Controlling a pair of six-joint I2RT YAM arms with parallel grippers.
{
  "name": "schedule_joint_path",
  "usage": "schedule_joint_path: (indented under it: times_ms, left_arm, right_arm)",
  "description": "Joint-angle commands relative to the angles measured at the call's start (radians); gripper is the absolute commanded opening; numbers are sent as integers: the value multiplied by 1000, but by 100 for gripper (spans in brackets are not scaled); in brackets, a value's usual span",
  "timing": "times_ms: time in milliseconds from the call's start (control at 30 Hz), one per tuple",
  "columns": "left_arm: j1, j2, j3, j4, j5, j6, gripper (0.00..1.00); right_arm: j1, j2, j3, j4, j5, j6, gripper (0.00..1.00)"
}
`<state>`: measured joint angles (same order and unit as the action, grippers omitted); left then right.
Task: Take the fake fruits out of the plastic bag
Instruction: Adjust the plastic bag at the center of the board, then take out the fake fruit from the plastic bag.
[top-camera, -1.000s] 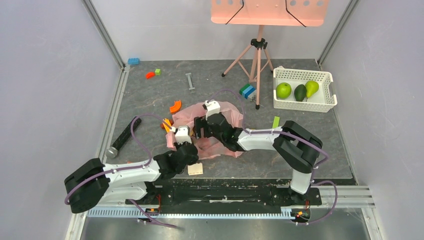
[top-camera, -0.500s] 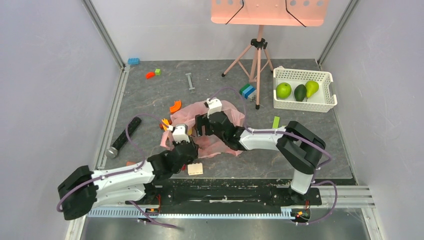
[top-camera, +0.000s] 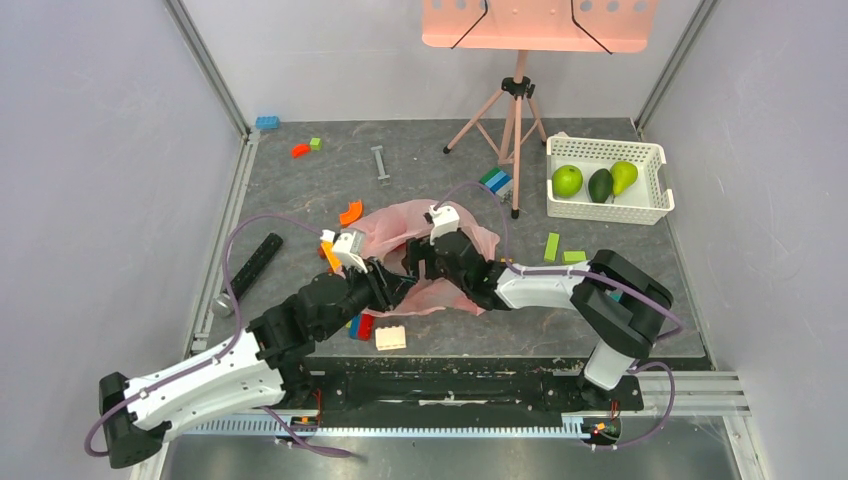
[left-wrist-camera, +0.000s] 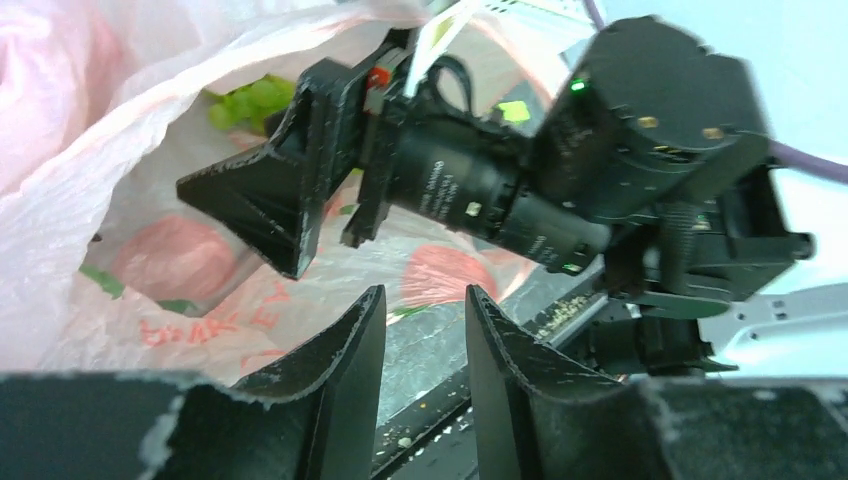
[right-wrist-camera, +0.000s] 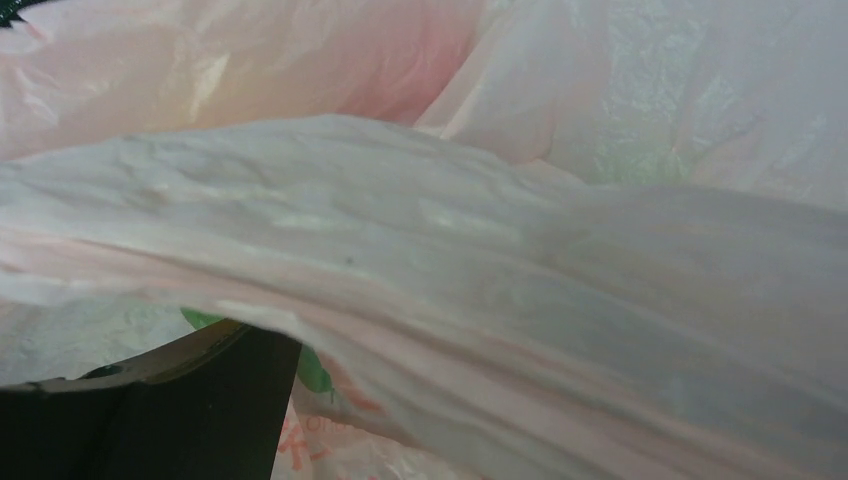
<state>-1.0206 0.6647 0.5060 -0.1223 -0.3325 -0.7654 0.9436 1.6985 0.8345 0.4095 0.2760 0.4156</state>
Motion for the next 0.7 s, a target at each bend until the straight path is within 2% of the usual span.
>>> schedule_joint_path:
  times_ms: [0, 167, 233, 300, 433, 567, 667]
  left_arm:
    - [2, -37, 104, -25, 110, 95, 41]
    - [14, 3, 270, -86, -87, 220, 40]
    - [44, 54, 326, -100, -123, 259, 39]
    - [103, 100, 363, -95, -99, 270, 37]
    - [319, 189, 375, -54, 30, 247, 35]
    - [484, 321, 393, -25, 100, 242, 35]
    - [564, 423, 385, 52, 117, 270, 35]
  right_arm:
    - [-9, -55, -31, 55, -8, 14, 85]
    - [-10, -49, -42, 68, -29, 22, 85]
    - [-10, -49, -49, 74, -37, 24, 85]
    - [-10, -52, -55, 75, -39, 23, 85]
    - [-10, -56, -61, 81, -41, 18, 85]
    - [-9, -56, -58, 88, -49, 14, 85]
    - [-10, -50, -51, 91, -52, 9, 85]
